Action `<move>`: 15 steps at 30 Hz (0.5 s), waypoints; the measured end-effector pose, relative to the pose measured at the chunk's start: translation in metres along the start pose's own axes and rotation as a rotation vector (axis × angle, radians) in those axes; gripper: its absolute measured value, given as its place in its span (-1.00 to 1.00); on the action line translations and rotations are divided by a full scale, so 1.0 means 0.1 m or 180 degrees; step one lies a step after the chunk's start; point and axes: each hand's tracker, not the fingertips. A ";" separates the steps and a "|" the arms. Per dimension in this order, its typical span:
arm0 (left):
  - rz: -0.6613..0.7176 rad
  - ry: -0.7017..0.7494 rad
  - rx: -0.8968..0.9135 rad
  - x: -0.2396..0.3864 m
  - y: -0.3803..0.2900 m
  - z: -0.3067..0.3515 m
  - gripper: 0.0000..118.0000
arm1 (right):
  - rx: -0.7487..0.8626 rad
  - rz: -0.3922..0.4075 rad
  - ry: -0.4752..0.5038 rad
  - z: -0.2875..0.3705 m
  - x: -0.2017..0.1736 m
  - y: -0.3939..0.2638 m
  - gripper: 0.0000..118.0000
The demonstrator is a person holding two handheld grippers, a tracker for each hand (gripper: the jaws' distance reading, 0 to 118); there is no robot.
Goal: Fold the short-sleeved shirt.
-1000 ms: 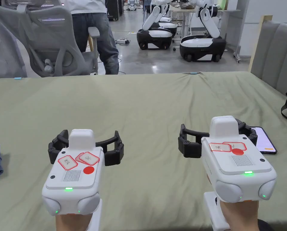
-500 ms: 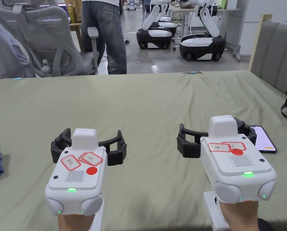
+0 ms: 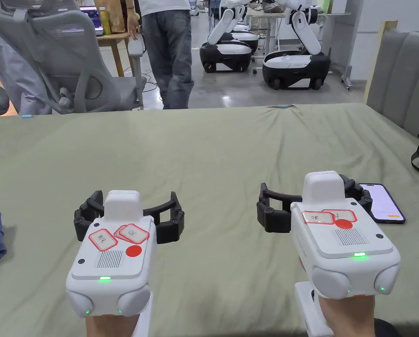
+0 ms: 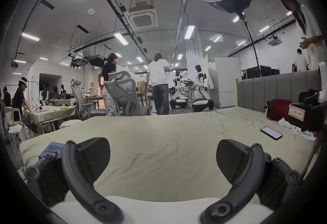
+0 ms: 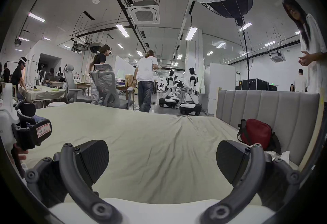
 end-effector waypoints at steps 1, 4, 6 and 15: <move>-0.0003 0.0006 -0.0002 0.01 -0.01 0.00 1.00 | 0.0008 -0.0009 0.0004 0.00 0.00 0.00 1.00; -0.0006 -0.0022 -0.0031 0.01 -0.02 -0.01 1.00 | -0.0049 -0.0058 0.0025 0.00 0.02 0.00 1.00; 0.0029 -0.0014 -0.0029 0.01 -0.03 -0.01 1.00 | -0.0161 -0.0091 -0.0042 -0.01 0.03 0.02 1.00; 0.0017 -0.0008 -0.0031 -0.02 -0.01 -0.02 1.00 | -0.0162 -0.0498 -0.0046 0.03 0.07 0.28 1.00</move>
